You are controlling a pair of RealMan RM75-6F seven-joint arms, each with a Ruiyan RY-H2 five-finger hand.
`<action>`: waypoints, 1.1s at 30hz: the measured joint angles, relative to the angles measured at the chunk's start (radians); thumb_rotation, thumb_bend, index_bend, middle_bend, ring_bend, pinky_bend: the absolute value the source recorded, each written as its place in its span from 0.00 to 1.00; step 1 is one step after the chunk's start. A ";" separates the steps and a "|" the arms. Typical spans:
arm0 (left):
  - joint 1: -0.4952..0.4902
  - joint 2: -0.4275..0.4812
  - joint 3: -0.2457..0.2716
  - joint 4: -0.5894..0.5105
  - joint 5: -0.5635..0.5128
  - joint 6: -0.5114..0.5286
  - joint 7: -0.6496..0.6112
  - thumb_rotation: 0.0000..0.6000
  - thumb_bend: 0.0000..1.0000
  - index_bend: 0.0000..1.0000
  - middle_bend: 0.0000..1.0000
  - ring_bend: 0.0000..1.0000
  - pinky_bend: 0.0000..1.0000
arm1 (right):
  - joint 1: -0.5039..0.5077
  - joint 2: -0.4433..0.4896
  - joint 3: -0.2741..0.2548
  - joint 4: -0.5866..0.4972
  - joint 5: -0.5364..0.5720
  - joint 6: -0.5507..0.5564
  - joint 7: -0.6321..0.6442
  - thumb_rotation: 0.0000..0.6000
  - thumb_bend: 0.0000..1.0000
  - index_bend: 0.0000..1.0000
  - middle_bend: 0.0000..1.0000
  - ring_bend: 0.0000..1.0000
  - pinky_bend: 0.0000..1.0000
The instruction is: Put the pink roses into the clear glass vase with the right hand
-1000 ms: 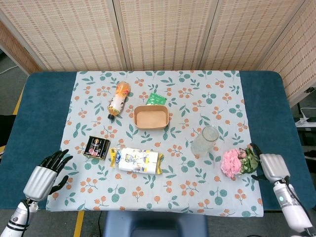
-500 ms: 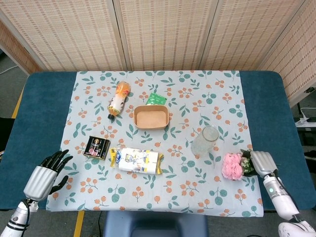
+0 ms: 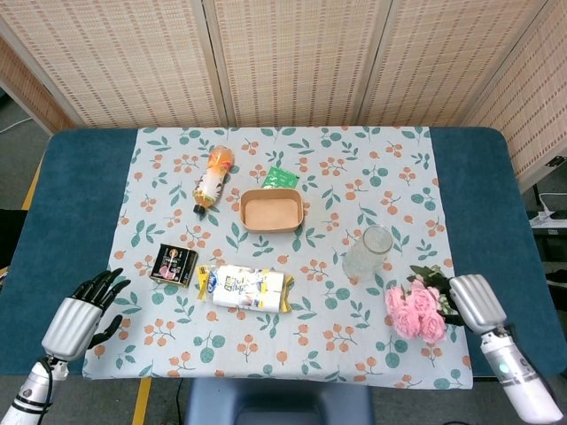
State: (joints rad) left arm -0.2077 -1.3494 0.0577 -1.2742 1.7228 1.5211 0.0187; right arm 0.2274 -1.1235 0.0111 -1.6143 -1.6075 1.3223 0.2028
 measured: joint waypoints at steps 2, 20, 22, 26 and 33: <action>0.000 0.000 0.001 -0.001 0.005 0.003 -0.001 1.00 0.38 0.17 0.08 0.13 0.28 | -0.011 0.069 -0.004 -0.089 -0.035 0.042 0.034 1.00 0.44 0.91 0.96 0.98 0.99; -0.001 -0.002 0.002 -0.001 -0.001 -0.009 0.009 1.00 0.38 0.17 0.08 0.13 0.28 | 0.150 0.321 0.184 -0.508 0.139 -0.050 0.446 1.00 0.53 0.91 0.96 0.98 0.99; -0.002 -0.002 0.002 -0.002 -0.001 -0.008 0.009 1.00 0.38 0.17 0.08 0.13 0.28 | 0.176 0.313 0.198 -0.504 0.159 -0.084 0.471 1.00 0.53 0.91 0.96 0.98 0.99; 0.000 -0.001 0.001 -0.002 0.000 -0.005 0.010 1.00 0.38 0.17 0.08 0.12 0.28 | 0.208 0.296 0.206 -0.471 0.164 -0.148 0.544 1.00 0.55 0.91 0.96 0.98 0.99; 0.000 0.000 0.001 -0.002 -0.003 -0.007 0.007 1.00 0.38 0.17 0.08 0.12 0.28 | 0.230 0.255 0.202 -0.374 0.151 -0.190 0.617 1.00 0.55 0.91 0.96 0.98 0.99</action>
State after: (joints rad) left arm -0.2081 -1.3495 0.0584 -1.2762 1.7199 1.5142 0.0261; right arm 0.4572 -0.8689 0.2127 -1.9881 -1.4569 1.1319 0.8203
